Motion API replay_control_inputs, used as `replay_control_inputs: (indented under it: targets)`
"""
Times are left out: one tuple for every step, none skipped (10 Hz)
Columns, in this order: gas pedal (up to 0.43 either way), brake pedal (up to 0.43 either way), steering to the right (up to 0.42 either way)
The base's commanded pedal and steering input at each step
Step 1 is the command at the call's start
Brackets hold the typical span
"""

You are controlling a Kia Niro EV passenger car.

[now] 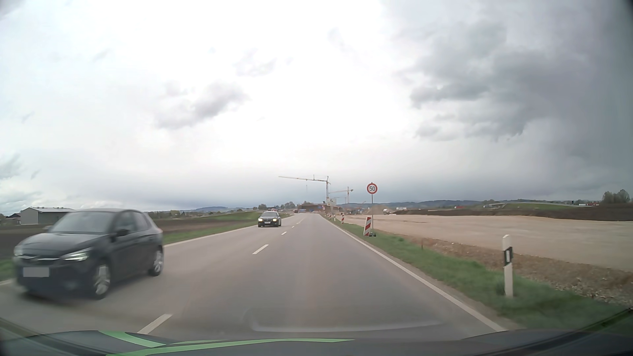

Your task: Follow the waypoints while adhering to traffic rules and regulations

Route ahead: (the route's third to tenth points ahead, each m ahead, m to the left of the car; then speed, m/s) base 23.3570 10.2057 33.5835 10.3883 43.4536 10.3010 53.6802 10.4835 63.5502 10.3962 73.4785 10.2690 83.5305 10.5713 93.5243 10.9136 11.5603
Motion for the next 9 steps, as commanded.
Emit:
replay_control_inputs:
  targets:
    - [0.079,0.0,-0.001]
    - [0.079,0.0,-0.001]
    - [0.079,0.0,-0.001]
    - [0.079,0.0,-0.001]
    - [0.079,0.0,-0.001]
    - [0.079,0.0,-0.002]
    - [0.079,0.0,-0.002]
    - [0.079,0.0,-0.002]
    - [0.079,0.0,-0.002]
